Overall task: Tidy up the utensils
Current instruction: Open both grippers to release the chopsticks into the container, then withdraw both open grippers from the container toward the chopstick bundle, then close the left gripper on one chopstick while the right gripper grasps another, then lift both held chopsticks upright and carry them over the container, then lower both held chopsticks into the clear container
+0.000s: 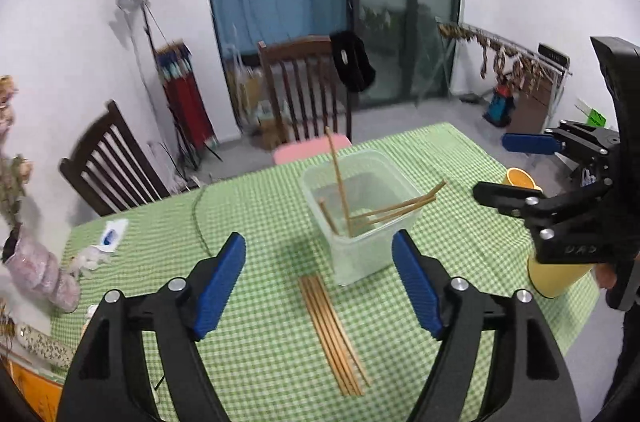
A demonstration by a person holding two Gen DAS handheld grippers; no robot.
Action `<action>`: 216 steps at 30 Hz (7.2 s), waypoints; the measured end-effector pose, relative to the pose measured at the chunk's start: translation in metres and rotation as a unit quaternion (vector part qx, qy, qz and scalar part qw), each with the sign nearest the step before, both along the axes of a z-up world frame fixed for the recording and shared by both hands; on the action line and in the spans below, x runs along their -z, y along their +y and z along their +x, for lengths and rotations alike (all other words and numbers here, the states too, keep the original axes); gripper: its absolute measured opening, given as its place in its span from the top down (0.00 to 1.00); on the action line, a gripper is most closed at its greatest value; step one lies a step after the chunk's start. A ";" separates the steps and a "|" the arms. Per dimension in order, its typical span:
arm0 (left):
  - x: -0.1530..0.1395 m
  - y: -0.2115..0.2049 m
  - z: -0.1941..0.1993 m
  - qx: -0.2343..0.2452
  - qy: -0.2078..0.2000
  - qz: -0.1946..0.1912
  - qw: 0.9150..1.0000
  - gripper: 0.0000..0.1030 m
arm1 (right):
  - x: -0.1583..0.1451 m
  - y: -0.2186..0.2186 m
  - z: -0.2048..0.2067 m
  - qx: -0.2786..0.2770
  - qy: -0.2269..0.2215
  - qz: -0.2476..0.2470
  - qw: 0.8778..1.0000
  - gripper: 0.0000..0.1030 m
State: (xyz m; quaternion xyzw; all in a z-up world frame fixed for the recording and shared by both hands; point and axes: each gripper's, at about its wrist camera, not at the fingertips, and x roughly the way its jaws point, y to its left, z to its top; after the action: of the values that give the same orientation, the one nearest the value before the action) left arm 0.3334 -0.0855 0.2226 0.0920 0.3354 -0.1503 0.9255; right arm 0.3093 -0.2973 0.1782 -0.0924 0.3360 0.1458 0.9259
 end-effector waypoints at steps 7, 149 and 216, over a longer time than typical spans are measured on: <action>0.041 0.044 -0.107 -0.062 -0.122 -0.069 0.988 0.17 | 0.045 -0.001 -0.082 0.013 -0.121 -0.003 0.993 0.21; 0.256 0.039 -0.078 -0.117 0.083 -0.013 0.990 0.98 | 0.198 -0.038 -0.146 -0.009 0.025 0.063 0.998 0.95; -0.004 -0.035 -0.019 0.102 0.053 0.023 0.993 0.98 | 0.001 -0.014 -0.056 -0.084 0.017 0.003 0.996 0.95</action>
State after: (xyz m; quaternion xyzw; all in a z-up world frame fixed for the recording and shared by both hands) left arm 0.3147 -0.1209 0.2266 0.1392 0.3760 -0.2402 0.8840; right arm 0.2537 -0.3116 0.1776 -0.1147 0.3424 0.2253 0.9049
